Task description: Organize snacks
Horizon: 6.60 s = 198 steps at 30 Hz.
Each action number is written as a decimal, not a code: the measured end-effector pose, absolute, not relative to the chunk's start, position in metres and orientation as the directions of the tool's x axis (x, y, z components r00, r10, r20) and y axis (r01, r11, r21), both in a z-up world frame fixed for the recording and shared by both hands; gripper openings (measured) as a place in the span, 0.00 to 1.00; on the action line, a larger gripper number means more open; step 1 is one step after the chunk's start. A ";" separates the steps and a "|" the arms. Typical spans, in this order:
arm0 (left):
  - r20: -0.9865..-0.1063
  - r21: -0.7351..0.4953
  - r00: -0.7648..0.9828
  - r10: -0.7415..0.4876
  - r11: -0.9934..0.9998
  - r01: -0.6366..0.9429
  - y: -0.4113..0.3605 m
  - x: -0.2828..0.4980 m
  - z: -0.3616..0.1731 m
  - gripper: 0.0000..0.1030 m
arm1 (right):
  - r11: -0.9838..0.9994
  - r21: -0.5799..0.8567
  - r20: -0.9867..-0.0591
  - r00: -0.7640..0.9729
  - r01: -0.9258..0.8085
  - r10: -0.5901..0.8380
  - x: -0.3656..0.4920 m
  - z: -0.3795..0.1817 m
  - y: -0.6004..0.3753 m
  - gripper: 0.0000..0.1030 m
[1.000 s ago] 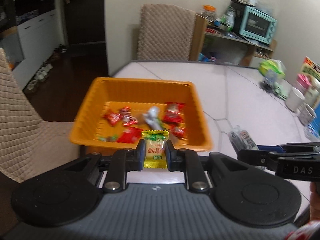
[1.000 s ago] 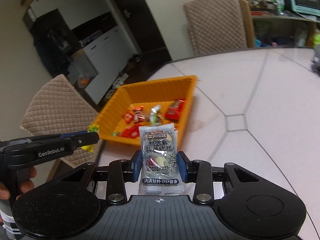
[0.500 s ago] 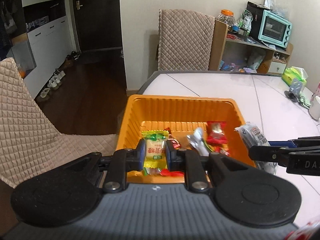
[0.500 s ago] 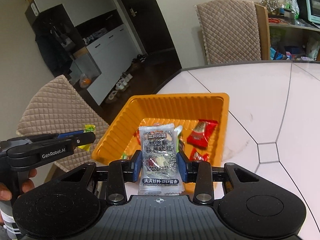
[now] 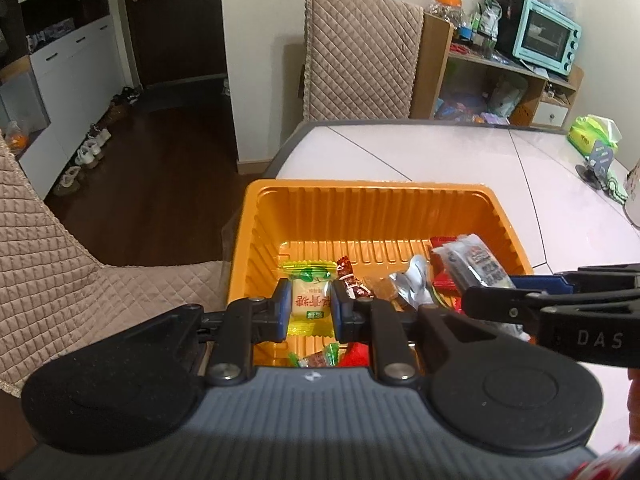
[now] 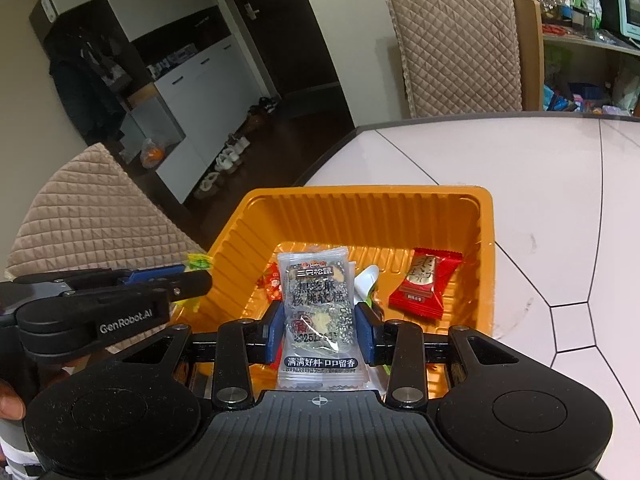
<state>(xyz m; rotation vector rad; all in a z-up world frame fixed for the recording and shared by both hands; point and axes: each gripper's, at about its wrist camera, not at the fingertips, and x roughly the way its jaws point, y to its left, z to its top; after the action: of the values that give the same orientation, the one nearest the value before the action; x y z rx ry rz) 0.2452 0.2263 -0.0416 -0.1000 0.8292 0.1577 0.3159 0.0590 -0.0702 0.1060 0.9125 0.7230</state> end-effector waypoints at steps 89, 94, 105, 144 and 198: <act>-0.772 -0.074 0.629 0.090 0.971 -0.229 0.114 0.102 0.023 0.70 | 0.834 0.361 -0.680 0.494 -0.418 0.542 0.191 -0.019 -0.096 0.88; -0.779 -0.081 0.623 0.064 0.976 -0.202 0.086 0.076 0.024 0.70 | 0.841 0.351 -0.685 0.499 -0.412 0.531 0.158 -0.014 -0.122 0.88; -0.791 -0.094 0.611 0.013 0.985 -0.143 0.035 0.025 0.023 0.70 | 0.850 0.324 -0.700 0.499 -0.416 0.511 0.103 -0.008 -0.161 0.88; -0.784 -0.105 0.620 -0.030 0.991 -0.086 0.008 -0.020 0.026 0.70 | 0.866 0.293 -0.716 0.507 -0.406 0.480 0.048 -0.013 -0.190 0.88; -0.789 -0.118 0.614 -0.042 0.989 -0.084 0.019 -0.009 0.021 0.71 | 0.872 0.293 -0.735 0.491 -0.393 0.468 0.062 -0.021 -0.170 0.88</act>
<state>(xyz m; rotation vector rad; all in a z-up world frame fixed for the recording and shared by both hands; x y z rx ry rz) -0.0088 0.0186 0.0214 -0.1486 0.9109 0.0240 0.0617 -0.1702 -0.0212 0.0899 0.9190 0.5233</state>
